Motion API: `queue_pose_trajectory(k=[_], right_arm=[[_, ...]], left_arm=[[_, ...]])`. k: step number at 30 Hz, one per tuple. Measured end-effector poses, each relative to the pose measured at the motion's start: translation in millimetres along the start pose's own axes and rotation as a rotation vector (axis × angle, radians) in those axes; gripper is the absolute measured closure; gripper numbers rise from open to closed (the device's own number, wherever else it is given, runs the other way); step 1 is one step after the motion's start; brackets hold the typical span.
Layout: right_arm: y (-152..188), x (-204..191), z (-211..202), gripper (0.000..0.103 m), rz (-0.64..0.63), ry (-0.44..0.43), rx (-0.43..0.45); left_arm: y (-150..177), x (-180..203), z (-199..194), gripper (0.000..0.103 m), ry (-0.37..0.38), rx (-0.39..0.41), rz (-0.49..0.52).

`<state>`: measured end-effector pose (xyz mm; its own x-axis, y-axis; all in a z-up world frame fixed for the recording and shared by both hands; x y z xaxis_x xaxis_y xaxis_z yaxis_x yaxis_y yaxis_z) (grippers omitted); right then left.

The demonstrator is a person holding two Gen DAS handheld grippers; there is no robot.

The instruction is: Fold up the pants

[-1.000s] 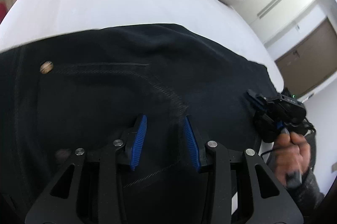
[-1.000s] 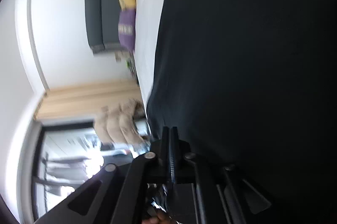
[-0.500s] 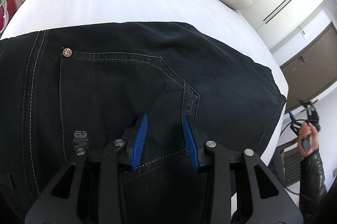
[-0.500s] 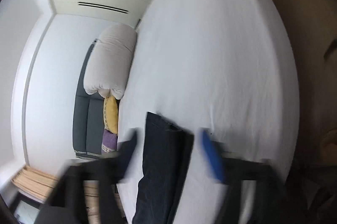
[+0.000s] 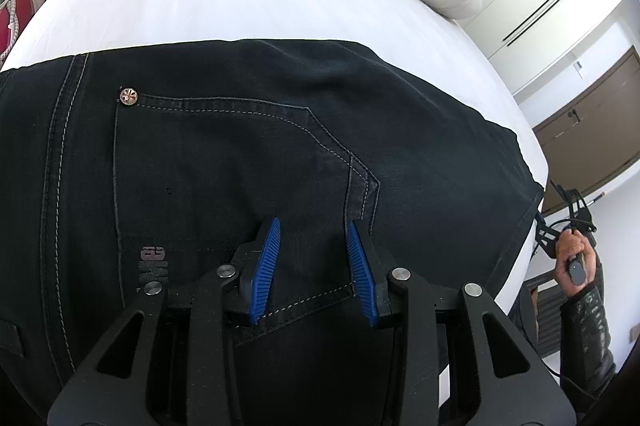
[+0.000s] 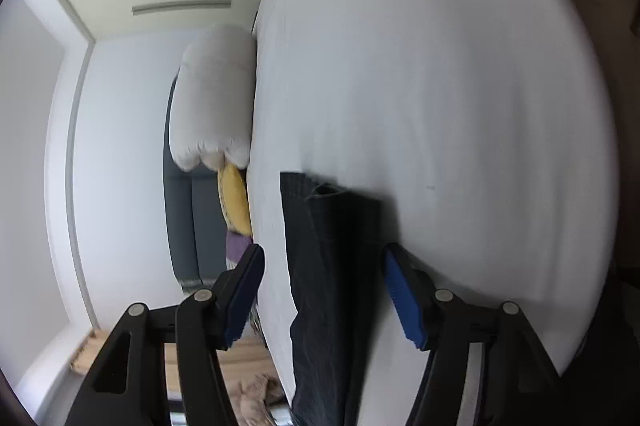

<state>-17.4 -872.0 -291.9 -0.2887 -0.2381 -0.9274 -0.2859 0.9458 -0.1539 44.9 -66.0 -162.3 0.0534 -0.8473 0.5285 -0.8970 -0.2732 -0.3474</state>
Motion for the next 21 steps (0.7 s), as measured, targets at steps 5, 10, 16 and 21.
queue_pose_trajectory(k=[5,10,16,21], right_arm=[[-14,9,6,0.075,0.034,-0.006,-0.012],[-14,11,9,0.089,0.012,0.014,-0.043],[-10,9,6,0.092,-0.026,0.04,-0.043],[-5,-14,1,0.092,-0.141,0.104,-0.026]], left_arm=[[-1,0,1,0.069,0.001,-0.006,0.003],[-1,1,1,0.069,0.002,-0.007,0.003],[-1,1,1,0.069,0.006,-0.007,0.003],[-1,1,1,0.069,0.011,-0.005,0.0]])
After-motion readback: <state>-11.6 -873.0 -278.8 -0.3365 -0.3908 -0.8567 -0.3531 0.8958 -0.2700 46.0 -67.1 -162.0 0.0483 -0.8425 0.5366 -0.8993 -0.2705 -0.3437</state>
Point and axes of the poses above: each gripper's, at about its wrist camera, not at the fingertips, and z roughly the way its jaws point, x to its right, y to its underside, the point moved 5 cm from there along z, roughly the way its jaws point, and after that the axes turned 12 degrees about -z, right-handed, at the moved point
